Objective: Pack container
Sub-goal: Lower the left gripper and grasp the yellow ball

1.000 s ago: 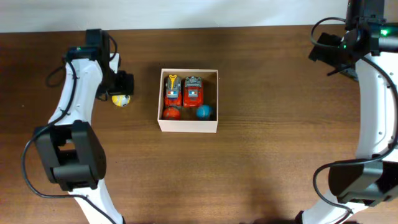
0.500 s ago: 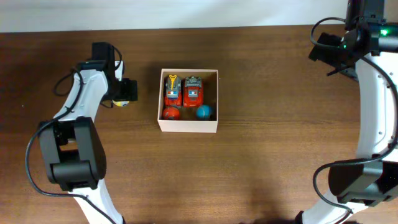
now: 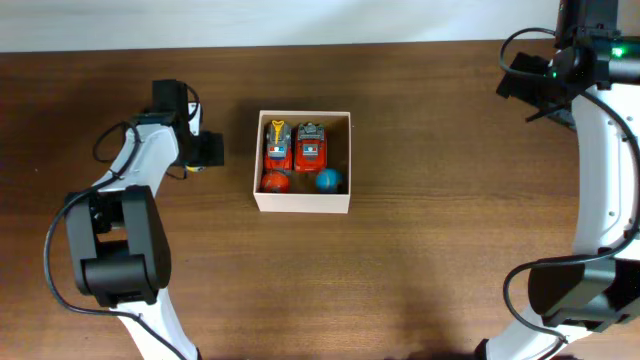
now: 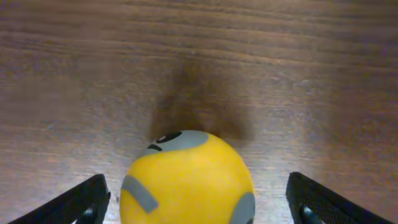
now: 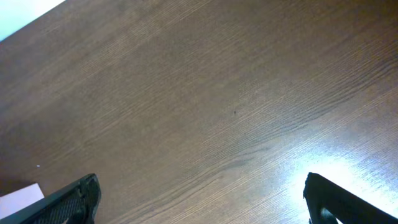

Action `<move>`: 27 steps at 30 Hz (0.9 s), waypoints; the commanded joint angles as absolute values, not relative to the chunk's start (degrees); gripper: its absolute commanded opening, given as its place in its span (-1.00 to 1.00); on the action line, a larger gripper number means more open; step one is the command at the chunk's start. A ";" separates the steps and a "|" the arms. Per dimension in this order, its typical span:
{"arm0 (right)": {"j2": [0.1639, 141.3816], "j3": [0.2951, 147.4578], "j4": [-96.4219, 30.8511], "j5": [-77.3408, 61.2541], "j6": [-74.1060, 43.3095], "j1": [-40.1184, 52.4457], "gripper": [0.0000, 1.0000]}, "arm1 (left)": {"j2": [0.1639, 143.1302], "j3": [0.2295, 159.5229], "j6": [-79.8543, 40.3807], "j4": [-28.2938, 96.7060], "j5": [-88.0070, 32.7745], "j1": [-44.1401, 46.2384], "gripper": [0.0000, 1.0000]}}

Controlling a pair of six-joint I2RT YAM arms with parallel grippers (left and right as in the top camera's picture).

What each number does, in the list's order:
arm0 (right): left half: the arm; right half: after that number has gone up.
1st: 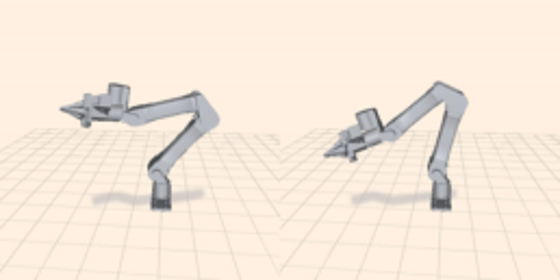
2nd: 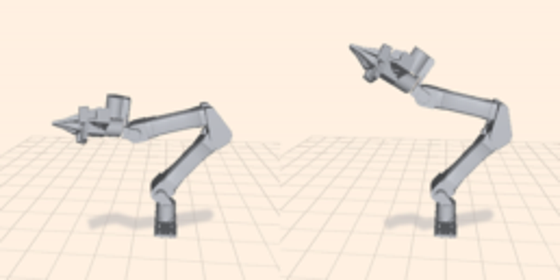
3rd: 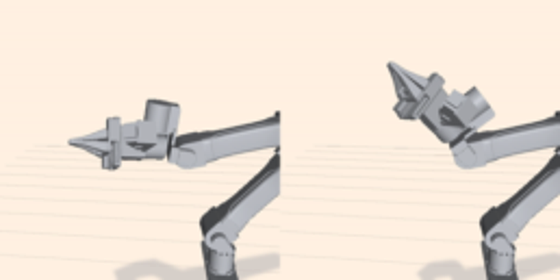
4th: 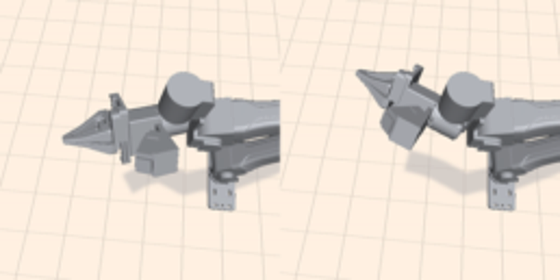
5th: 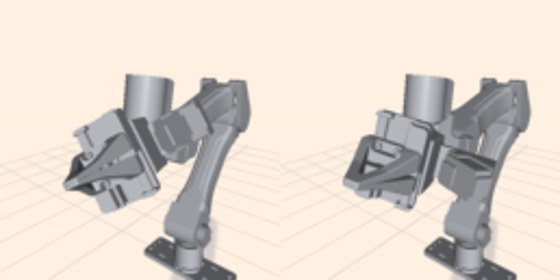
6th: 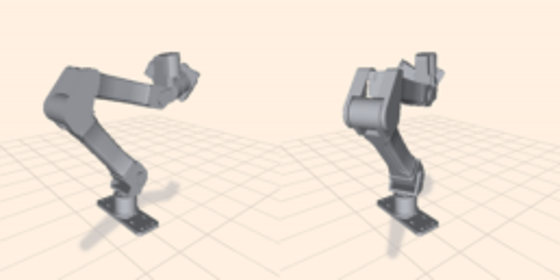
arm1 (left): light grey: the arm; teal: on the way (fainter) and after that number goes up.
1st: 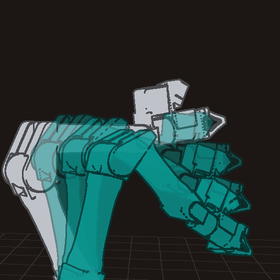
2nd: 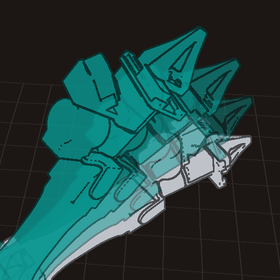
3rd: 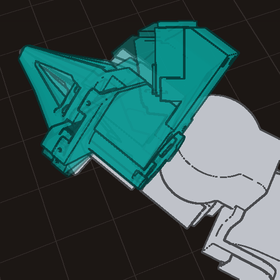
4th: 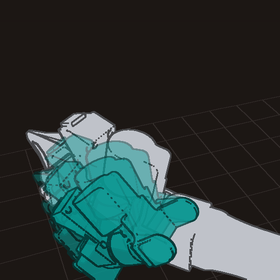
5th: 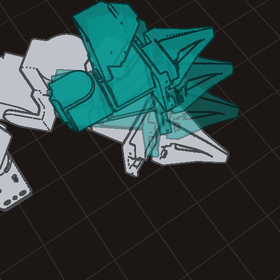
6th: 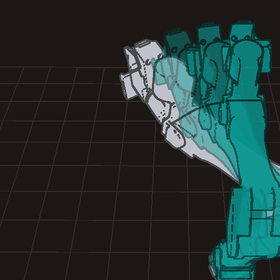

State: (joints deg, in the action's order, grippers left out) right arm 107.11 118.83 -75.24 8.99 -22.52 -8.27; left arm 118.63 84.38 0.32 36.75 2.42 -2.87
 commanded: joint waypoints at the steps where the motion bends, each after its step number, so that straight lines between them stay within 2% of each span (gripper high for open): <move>1: 107.42 118.50 -75.24 9.50 -23.22 -8.27 0.97 | 119.37 83.07 -0.01 35.55 2.37 -3.05 0.85; 3: 107.42 118.50 -75.24 9.52 -23.22 -8.27 0.97 | 119.37 83.02 -0.01 34.96 2.37 -3.05 0.78; 4: 107.42 118.50 -75.26 9.50 -23.22 -8.27 0.98 | 119.37 83.02 -0.01 34.63 2.37 -3.05 0.59; 7: 107.42 118.50 -75.24 9.52 -23.22 -8.27 0.97 | 119.37 83.02 -0.03 34.04 2.33 -3.05 0.24; 14: 107.42 118.50 -75.24 9.50 -23.22 -8.27 0.98 | 119.59 83.00 -0.03 33.85 0.60 -3.05 0.22; 20: 107.42 118.50 -75.24 9.50 -23.22 -8.27 0.98 | 120.01 83.00 -0.05 34.59 -1.58 -3.01 -0.02; 27: 107.42 118.50 -75.24 9.52 -23.22 -8.27 0.98 | 119.74 84.68 -0.67 38.41 -2.61 -3.01 -0.02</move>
State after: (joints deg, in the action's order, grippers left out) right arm 107.11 118.83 -75.24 8.99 -22.55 -8.27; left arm 118.63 83.61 -0.10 36.21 -0.80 -2.87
